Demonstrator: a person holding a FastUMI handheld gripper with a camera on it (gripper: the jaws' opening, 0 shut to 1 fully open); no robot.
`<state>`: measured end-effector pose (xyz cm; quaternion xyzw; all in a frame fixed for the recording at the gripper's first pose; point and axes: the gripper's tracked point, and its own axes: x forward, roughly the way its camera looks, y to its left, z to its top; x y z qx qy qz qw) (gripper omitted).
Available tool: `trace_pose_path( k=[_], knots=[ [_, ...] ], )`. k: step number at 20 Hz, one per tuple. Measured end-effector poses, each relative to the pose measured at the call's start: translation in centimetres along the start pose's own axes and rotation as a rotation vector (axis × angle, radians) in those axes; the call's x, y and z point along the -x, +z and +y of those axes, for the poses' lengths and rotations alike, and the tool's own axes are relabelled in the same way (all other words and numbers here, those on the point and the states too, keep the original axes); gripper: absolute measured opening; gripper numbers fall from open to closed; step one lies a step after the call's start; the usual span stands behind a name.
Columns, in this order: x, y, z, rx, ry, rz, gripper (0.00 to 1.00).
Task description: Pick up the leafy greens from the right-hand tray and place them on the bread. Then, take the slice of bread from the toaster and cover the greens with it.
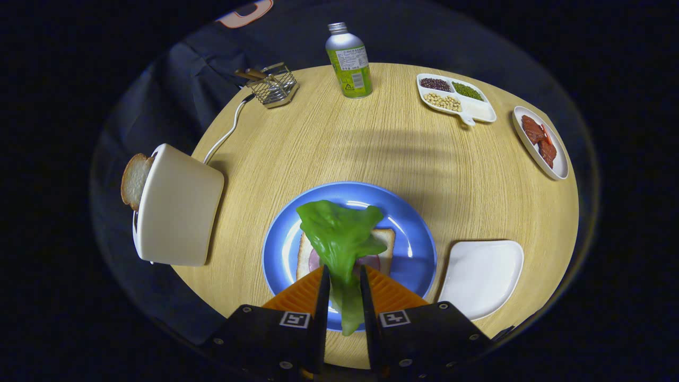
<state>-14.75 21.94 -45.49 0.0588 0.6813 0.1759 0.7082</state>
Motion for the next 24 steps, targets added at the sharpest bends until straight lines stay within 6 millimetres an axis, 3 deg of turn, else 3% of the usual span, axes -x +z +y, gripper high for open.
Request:
trace_pose_path(
  k=[2, 8, 12, 15, 19, 24],
  knots=[
    [0.3, 0.1, 0.2, 0.013, -0.007, -0.012, 0.45],
    [1.2, 0.3, 0.0, 0.034, -0.069, -0.032, 0.63],
    [2.2, 0.9, 0.5, -0.01, -0.088, -0.034, 0.7],
    [4.1, 1.7, 1.6, -0.013, -0.093, -0.043, 0.73],
    [7.5, 4.7, 5.1, 0.008, -0.073, -0.128, 0.78],
    [10.4, 7.7, 12.1, 0.057, -0.004, -0.176, 0.88]
  ],
)
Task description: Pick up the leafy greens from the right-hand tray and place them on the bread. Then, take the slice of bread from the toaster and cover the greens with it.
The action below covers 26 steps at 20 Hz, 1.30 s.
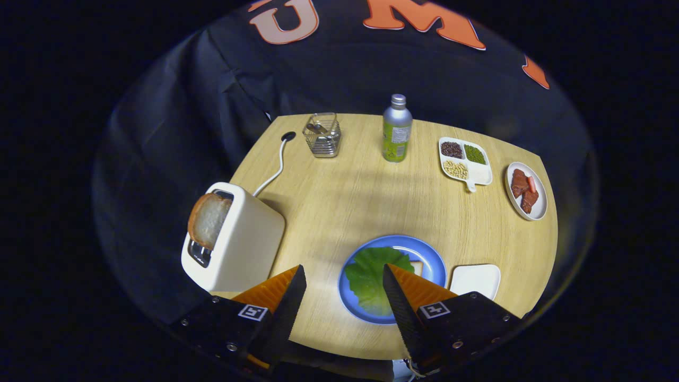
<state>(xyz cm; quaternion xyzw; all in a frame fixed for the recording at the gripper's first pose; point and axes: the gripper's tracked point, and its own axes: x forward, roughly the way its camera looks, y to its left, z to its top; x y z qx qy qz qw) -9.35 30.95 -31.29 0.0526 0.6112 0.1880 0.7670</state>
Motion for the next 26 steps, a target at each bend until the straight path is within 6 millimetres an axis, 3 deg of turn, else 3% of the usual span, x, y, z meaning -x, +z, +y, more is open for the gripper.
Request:
trace_pose_path(
  k=[7, 12, 19, 26],
  knots=[
    [-0.2, 3.2, 9.1, 0.045, 0.107, 0.022, 0.94],
    [-1.1, 3.4, 14.3, 0.042, 0.164, 0.074, 0.94],
    [-3.8, 4.8, 17.6, 0.04, 0.158, 0.121, 0.91],
    [-7.2, 4.0, 18.7, 0.032, 0.104, 0.199, 0.71]
  ],
)
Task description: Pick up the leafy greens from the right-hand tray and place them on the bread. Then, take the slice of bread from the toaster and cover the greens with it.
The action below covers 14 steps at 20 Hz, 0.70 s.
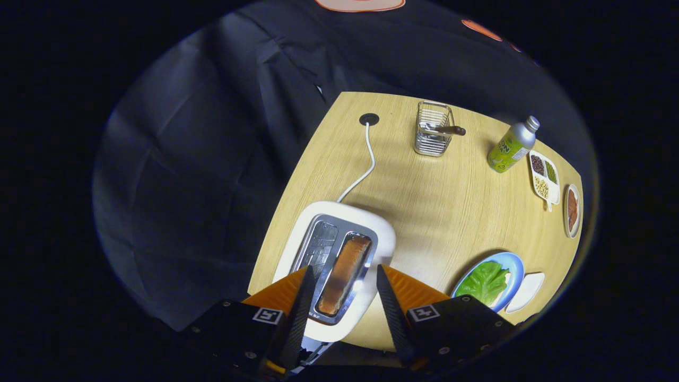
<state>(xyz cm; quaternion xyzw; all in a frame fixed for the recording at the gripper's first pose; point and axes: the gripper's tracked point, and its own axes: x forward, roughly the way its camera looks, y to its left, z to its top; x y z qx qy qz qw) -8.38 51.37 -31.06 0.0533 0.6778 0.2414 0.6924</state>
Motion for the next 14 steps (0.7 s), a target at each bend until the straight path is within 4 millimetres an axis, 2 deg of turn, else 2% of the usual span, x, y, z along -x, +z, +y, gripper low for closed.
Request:
trace_pose_path(
  k=[1, 6, 10, 14],
  knots=[
    [-0.5, -0.2, 0.3, 0.0, 0.002, 0.014, 0.69],
    [-1.5, -0.7, 0.4, -0.017, -0.018, 0.041, 0.3],
    [-1.3, -0.6, 0.0, -0.027, -0.008, 0.03, 0.16],
    [0.1, -0.9, 0.2, -0.042, 0.075, -0.005, 0.11]
  ],
)
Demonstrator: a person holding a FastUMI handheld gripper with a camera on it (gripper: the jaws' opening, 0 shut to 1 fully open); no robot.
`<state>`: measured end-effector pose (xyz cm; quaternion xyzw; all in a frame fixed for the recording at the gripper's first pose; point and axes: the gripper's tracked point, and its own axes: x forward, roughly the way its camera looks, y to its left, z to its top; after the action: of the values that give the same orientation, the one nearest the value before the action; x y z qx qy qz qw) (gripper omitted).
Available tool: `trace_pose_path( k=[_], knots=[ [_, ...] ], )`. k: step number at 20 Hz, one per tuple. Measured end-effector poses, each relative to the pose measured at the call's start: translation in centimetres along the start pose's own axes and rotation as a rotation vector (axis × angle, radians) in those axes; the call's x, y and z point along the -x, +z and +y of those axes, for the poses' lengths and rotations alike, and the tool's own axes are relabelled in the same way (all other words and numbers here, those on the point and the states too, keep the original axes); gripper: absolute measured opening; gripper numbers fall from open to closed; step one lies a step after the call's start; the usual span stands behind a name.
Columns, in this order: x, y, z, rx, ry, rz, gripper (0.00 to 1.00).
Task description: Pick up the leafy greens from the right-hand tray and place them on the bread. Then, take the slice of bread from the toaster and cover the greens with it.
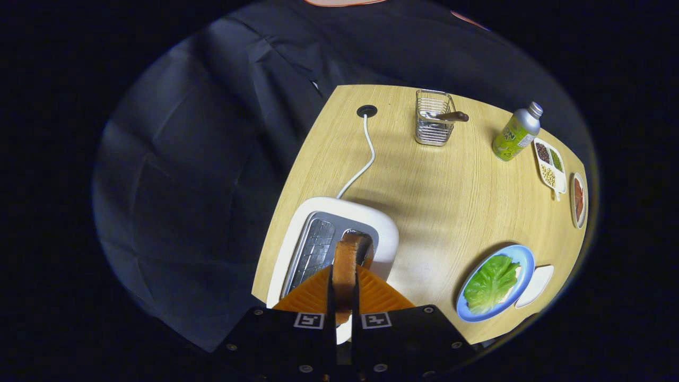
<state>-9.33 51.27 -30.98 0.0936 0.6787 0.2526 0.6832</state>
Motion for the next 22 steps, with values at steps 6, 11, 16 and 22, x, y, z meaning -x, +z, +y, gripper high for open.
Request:
trace_pose_path(
  k=[6, 11, 16, 22],
  knots=[
    [5.4, 0.4, -0.5, -0.025, 0.136, -0.096, 0.1],
    [9.7, -0.3, -2.9, -0.063, 0.223, -0.159, 0.1],
    [12.0, -1.9, -9.0, -0.136, 0.213, -0.222, 0.1],
    [13.0, -4.8, -16.4, -0.21, 0.174, -0.245, 0.1]
  ],
)
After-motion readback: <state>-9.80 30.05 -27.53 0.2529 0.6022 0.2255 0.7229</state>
